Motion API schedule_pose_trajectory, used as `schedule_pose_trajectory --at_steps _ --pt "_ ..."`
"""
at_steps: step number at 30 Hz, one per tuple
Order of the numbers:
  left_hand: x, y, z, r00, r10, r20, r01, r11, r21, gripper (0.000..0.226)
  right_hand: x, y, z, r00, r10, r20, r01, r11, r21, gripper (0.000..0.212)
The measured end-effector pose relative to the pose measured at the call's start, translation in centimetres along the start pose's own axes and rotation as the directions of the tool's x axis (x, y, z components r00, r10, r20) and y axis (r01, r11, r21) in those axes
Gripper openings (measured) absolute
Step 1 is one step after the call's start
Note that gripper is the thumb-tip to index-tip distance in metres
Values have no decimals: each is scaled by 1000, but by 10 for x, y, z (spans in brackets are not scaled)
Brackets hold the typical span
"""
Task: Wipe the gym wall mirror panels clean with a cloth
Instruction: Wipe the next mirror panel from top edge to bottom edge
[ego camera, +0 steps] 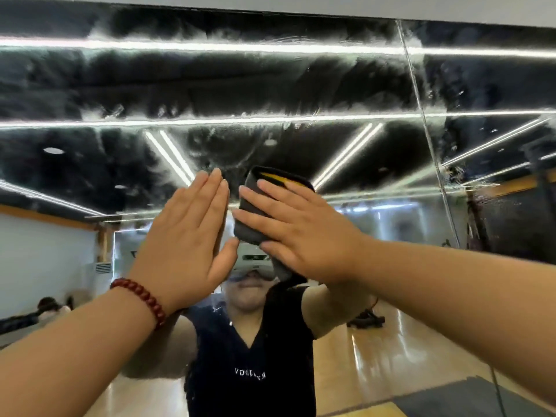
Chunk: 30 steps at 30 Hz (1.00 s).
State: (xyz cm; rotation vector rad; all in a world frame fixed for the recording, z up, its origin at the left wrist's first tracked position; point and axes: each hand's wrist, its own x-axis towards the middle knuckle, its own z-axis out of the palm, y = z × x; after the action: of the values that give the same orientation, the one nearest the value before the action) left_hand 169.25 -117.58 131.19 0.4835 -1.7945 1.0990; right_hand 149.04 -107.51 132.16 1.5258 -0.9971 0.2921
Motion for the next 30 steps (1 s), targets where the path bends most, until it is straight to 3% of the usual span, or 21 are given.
schedule_pose_trajectory --at_steps 1,3,5,7,9,11,14,16,18,20,21,24,27,29,30 --pt "-3 -6 -3 1000 -10 -7 10 1000 -2 75 5 16 -5 1000 -12 28 13 999 -29 56" --pt "-10 -23 -9 999 -30 -15 30 999 21 76 24 57 -17 988 155 -20 -155 987 -51 61" --pt "-15 -39 -11 998 -65 5 64 997 38 78 45 91 -28 896 436 -87 -438 899 -15 66" --pt "-18 -49 -9 995 -95 30 94 995 42 79 64 83 -28 817 570 -90 -572 820 10 66" --pt "-20 -52 -5 995 -98 20 97 994 52 78 76 42 -16 882 456 -118 -461 887 -19 65" --pt "-20 -52 -4 997 -81 -3 81 995 51 77 74 -6 -2 968 225 -107 -230 972 -38 61" --pt "-21 -53 -6 998 -58 -15 58 998 -18 78 64 -24 -6 999 -31 19 32 999 -33 58" --pt "-22 -60 -12 998 -60 -10 59 994 -90 79 73 5 -15 998 -29 60 33 998 -59 61" --pt "-21 -78 -18 999 -37 -33 35 997 -63 79 92 43 -24 981 190 -45 -192 981 -31 63" --pt "-23 -98 -21 999 -36 -32 36 999 4 79 113 55 -26 881 462 -104 -466 884 -22 63" --pt "-25 -104 -20 999 -50 -13 51 998 23 80 121 45 -22 861 492 -125 -500 865 -37 63" --pt "-32 -107 -15 997 -80 -3 80 996 37 81 124 -15 -4 966 208 -154 -217 975 -48 62" --pt "-34 -106 -15 994 -103 -27 103 995 -7 81 98 -44 0 999 -48 -22 47 998 -30 57" --pt "-36 -107 -15 994 -101 -43 100 995 -12 80 95 -32 -8 992 -115 57 117 992 -37 59" --pt "-38 -108 -14 994 -100 -49 100 995 -8 79 101 -19 -13 996 -70 52 72 996 -44 61"
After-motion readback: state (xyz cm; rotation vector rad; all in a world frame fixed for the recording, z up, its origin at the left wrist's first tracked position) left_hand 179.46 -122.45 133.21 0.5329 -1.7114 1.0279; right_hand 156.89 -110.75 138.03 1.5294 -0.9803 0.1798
